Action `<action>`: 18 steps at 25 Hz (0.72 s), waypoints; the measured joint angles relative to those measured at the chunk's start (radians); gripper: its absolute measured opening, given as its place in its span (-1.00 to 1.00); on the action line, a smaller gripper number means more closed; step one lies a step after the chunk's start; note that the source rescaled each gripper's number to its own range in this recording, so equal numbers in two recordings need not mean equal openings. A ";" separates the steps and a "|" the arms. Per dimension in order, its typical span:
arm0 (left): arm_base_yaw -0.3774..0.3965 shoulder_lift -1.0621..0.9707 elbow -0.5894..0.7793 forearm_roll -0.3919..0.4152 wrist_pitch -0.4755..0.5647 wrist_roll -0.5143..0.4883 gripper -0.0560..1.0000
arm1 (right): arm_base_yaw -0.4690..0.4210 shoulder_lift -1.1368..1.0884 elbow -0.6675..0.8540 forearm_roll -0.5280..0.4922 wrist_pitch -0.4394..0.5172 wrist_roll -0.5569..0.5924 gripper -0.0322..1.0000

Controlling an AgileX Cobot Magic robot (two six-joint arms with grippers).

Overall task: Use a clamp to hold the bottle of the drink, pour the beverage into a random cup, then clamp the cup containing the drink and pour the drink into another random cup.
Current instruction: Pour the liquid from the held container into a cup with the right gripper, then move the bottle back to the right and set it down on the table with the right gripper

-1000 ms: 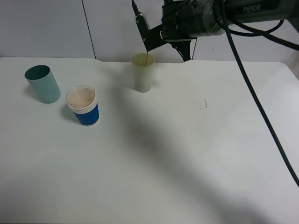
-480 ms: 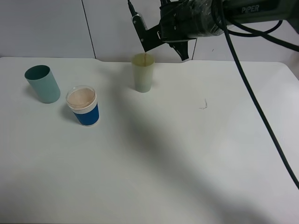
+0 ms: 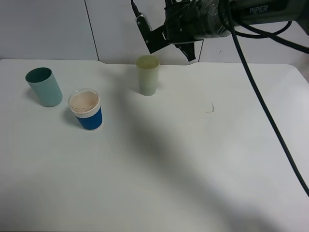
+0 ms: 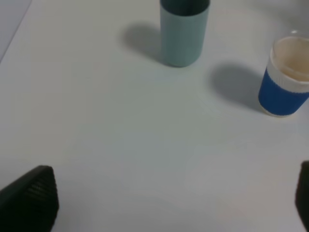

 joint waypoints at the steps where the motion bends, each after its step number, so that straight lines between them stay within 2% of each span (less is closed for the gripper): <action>1: 0.000 0.000 0.000 0.000 0.000 0.000 1.00 | 0.001 0.000 0.000 -0.008 0.000 0.008 -0.93; 11: 0.000 0.000 0.000 0.000 0.000 0.000 1.00 | 0.026 0.000 0.000 -0.054 -0.023 0.054 -0.93; 18: 0.000 0.000 0.000 0.000 0.000 0.000 1.00 | 0.034 0.000 0.000 -0.095 -0.001 0.084 -0.93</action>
